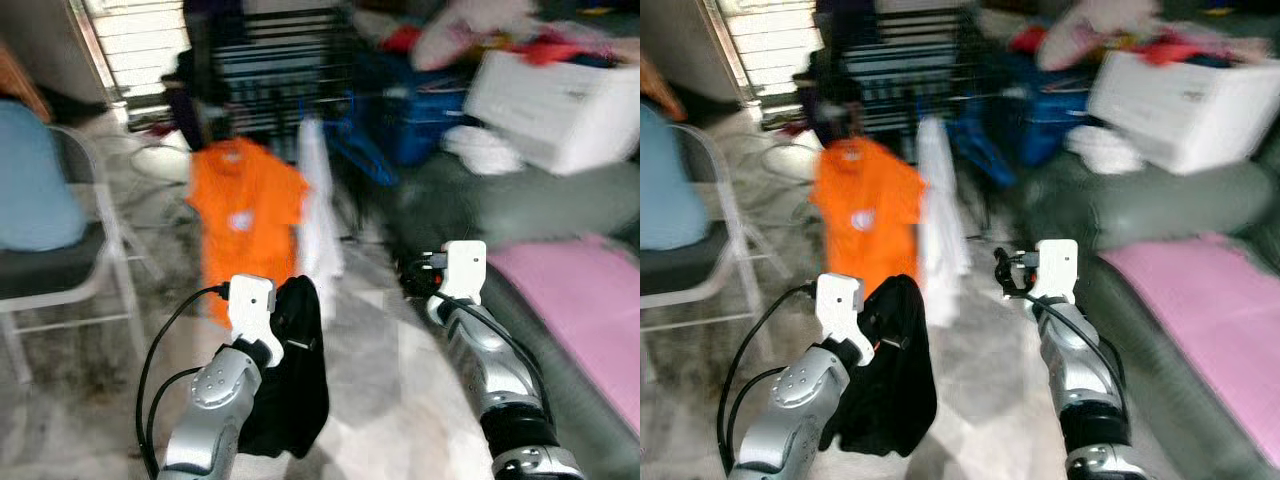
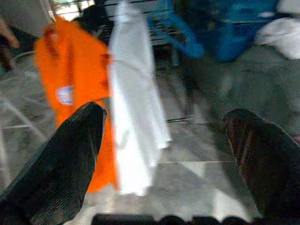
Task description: Hang hanger
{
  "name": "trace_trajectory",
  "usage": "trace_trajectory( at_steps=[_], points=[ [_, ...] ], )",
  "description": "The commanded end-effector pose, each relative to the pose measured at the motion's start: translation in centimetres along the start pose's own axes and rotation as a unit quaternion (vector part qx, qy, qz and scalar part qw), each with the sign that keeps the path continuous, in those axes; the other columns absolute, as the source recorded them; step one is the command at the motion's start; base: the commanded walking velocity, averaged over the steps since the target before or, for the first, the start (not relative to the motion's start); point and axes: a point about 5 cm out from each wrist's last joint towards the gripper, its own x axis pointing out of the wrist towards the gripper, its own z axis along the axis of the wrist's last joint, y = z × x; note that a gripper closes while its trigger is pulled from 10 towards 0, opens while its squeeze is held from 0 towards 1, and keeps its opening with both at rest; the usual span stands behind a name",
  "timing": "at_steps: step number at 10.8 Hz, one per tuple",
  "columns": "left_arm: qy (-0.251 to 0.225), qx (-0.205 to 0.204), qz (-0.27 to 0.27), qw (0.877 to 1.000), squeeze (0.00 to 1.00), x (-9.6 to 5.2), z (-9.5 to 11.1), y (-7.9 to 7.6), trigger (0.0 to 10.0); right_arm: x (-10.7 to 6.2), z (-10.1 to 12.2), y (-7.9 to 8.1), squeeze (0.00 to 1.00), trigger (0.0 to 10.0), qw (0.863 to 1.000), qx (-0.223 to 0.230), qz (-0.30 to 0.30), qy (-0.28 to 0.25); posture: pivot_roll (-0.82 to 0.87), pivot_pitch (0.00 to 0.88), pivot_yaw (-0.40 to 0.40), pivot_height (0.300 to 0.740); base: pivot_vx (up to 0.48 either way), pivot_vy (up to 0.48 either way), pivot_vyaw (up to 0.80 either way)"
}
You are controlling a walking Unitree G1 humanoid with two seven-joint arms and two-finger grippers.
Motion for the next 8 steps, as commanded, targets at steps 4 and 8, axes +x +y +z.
trace_trajectory(
  at_steps=[4, 8],
  points=[
    [-0.022, 0.018, 0.005, 1.000, 0.00, 0.5, 1.3, 0.9, 10.0, 0.7, 1.1, 0.5, 0.00, 10.0, 1.000, -0.003, 0.004, -0.020, -0.01, 0.000, 0.039, 0.740, 0.329, 0.350, 0.00],
    [-0.028, 0.025, 0.022, 0.999, 0.00, 0.3, 1.2, 1.3, 10.0, 0.4, 0.4, 1.9, 0.00, 10.0, 1.000, -0.003, 0.023, -0.019, 0.01, 0.000, 0.021, 0.740, 0.246, 0.263, 0.00]
  ],
)
